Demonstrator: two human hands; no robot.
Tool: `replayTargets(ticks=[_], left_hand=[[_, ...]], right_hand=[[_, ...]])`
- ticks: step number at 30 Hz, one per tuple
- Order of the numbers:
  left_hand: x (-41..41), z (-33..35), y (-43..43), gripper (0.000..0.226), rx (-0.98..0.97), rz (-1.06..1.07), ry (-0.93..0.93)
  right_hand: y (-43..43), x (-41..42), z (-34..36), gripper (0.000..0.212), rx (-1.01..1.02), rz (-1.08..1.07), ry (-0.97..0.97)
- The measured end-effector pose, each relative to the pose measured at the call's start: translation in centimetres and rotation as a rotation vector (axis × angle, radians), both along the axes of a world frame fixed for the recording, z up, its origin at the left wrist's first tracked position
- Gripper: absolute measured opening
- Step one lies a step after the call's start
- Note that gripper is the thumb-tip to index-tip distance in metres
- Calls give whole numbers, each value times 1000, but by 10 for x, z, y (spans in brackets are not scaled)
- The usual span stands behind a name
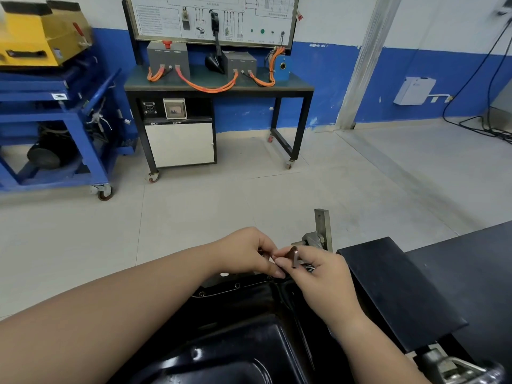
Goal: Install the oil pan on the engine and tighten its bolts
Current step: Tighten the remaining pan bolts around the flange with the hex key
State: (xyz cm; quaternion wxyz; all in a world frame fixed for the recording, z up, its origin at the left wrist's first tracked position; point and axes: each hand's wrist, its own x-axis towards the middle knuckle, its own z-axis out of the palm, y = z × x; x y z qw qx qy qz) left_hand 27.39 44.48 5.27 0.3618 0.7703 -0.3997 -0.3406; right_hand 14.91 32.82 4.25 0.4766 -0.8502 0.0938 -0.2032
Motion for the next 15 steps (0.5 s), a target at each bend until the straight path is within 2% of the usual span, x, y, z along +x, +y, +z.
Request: replayTargets(ticks=[3,6,9,12,15], left_hand=[[-1,0,-1,34,1,-4,-32],[-1,0,0,31,15,-5,-31],[0,-1,1,34,13,4,-3],[1,-2,1,35,-3,-8,23],[1,-3,1,27,24,-23,-16]], right_hand=[[4,4,-4,6,-3,-56,-4],[4,5,-7,14,-19,-96,-1],[3,2,-8,2,-32,-14,-1],[2,-2,-8,24,-27,58,-30],[3,-3,-9,35,23,13,-45]])
